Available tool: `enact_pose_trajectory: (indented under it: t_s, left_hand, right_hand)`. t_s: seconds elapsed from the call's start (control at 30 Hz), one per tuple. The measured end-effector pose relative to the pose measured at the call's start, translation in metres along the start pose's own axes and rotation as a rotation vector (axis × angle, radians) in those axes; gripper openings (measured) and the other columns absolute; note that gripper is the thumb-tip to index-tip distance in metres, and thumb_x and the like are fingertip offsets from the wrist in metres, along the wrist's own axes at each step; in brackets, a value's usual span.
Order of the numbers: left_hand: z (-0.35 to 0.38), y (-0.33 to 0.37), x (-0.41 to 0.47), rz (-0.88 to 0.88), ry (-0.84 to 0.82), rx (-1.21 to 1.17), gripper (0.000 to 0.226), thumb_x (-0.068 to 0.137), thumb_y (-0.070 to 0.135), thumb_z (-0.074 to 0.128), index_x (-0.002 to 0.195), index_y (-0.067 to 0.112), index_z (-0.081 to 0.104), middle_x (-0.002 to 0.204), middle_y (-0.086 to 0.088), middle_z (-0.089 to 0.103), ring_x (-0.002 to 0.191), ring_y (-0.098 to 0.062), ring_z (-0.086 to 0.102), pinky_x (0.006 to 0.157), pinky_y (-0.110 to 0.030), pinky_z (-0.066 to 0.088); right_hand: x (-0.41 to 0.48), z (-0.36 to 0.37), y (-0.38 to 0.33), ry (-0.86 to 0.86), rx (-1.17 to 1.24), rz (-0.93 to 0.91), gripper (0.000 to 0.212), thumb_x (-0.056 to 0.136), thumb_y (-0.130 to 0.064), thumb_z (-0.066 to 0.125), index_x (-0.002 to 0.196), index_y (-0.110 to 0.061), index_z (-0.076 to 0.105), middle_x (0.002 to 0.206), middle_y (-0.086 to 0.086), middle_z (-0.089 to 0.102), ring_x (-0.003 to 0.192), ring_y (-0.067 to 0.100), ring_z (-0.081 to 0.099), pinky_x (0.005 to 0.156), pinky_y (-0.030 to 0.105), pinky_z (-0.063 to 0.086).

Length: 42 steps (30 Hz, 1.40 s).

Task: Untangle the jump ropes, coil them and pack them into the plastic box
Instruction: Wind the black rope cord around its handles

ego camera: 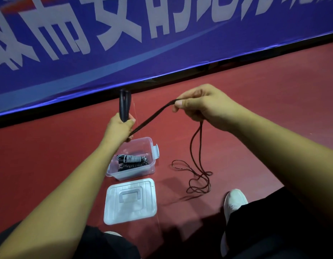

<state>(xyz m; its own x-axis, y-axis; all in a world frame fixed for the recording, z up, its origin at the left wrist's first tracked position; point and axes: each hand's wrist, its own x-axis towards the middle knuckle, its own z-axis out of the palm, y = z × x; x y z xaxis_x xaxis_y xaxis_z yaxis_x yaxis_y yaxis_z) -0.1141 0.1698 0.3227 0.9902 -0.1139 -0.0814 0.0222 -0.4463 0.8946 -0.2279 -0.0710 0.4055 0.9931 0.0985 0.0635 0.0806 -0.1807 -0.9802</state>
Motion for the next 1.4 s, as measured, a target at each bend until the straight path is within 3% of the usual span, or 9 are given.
enact_pose_trajectory:
  t_s: [0.17,0.47,0.57,0.67,0.8,1.03,1.23,1.3,1.4]
  left_hand:
    - [0.004,0.006,-0.011,-0.222,-0.306,-0.441,0.011,0.098,0.012,0.056,0.091,0.012,0.047,0.055,-0.013,0.054,0.035,-0.011,0.034,0.036,-0.018,0.026]
    - [0.009,0.017,-0.034,-0.149,-0.793,-0.419,0.058,0.077,0.056,0.069,0.095,0.004,0.053,0.047,-0.003,0.031,0.037,-0.010,0.025,0.041,-0.020,0.023]
    - [0.008,0.021,-0.038,-0.056,-0.798,-0.184,0.056,0.072,0.049,0.081,0.087,0.007,0.048,0.049,-0.001,0.035,0.043,-0.014,0.028,0.043,-0.023,0.028]
    - [0.014,0.023,-0.043,-0.056,-0.753,0.096,0.035,0.088,0.026,0.073,0.097,-0.001,0.051,0.052,-0.002,0.037,0.044,-0.015,0.031,0.041,-0.023,0.030]
    - [0.021,0.023,-0.051,-0.093,-0.833,0.268,0.026,0.093,0.026,0.067,0.091,0.007,0.048,0.053,-0.003,0.040,0.043,-0.015,0.035,0.041,-0.023,0.032]
    - [0.021,0.017,-0.047,-0.287,-0.656,-0.312,0.044,0.076,0.048,0.069,0.078,0.016,0.039,0.051,0.001,0.031,0.039,-0.008,0.024,0.037,-0.016,0.020]
    - [0.036,0.011,-0.065,0.019,-0.851,0.654,0.055,0.083,0.054,0.071,0.081,0.001,0.061,0.055,-0.004,0.050,0.047,-0.019,0.045,0.044,-0.020,0.036]
    - [0.044,0.015,-0.076,0.106,-0.876,0.686,0.059,0.083,0.060,0.066,0.081,0.001,0.063,0.055,-0.003,0.052,0.049,-0.018,0.046,0.045,-0.020,0.035]
    - [0.040,0.030,-0.080,0.249,-0.797,0.440,0.026,0.087,0.047,0.069,0.075,0.026,0.059,0.057,0.008,0.050,0.051,-0.011,0.043,0.051,-0.024,0.035]
  right_hand:
    - [0.009,-0.023,0.008,0.138,0.028,0.082,0.017,0.091,-0.007,0.062,0.078,-0.003,0.072,0.055,0.005,0.033,0.052,0.017,0.026,0.048,0.027,0.020]
    - [0.015,-0.037,0.015,0.271,-0.008,0.160,0.018,0.091,-0.006,0.061,0.077,-0.001,0.070,0.044,-0.004,0.037,0.044,0.014,0.028,0.046,0.023,0.023]
    - [0.013,-0.038,0.014,0.261,-0.083,0.160,0.016,0.090,-0.008,0.064,0.078,0.000,0.072,0.044,-0.004,0.040,0.044,0.013,0.031,0.048,0.024,0.025]
    - [0.008,-0.035,0.007,0.209,-0.284,0.109,0.013,0.088,-0.014,0.069,0.082,-0.005,0.076,0.046,-0.008,0.046,0.045,0.009,0.038,0.048,0.021,0.031]
    - [0.006,-0.028,-0.001,0.130,-0.387,0.045,0.008,0.088,-0.014,0.070,0.086,-0.009,0.077,0.045,-0.012,0.051,0.044,-0.001,0.041,0.047,0.012,0.035]
    - [0.006,-0.043,-0.004,0.175,-0.287,0.043,0.010,0.088,-0.012,0.070,0.082,-0.008,0.077,0.047,-0.007,0.048,0.046,0.008,0.039,0.049,0.021,0.031]
    - [0.008,-0.019,-0.003,0.061,-0.372,0.027,0.007,0.087,-0.011,0.071,0.085,-0.007,0.077,0.043,-0.012,0.050,0.042,0.000,0.040,0.047,0.011,0.033]
    - [0.013,-0.017,0.000,0.097,-0.389,0.040,0.007,0.087,-0.013,0.071,0.082,-0.011,0.076,0.043,-0.014,0.053,0.041,-0.001,0.044,0.046,0.010,0.033]
    - [0.020,-0.031,0.013,0.234,-0.317,0.130,0.013,0.086,-0.015,0.072,0.074,-0.011,0.075,0.043,-0.009,0.048,0.041,0.007,0.038,0.046,0.018,0.030]
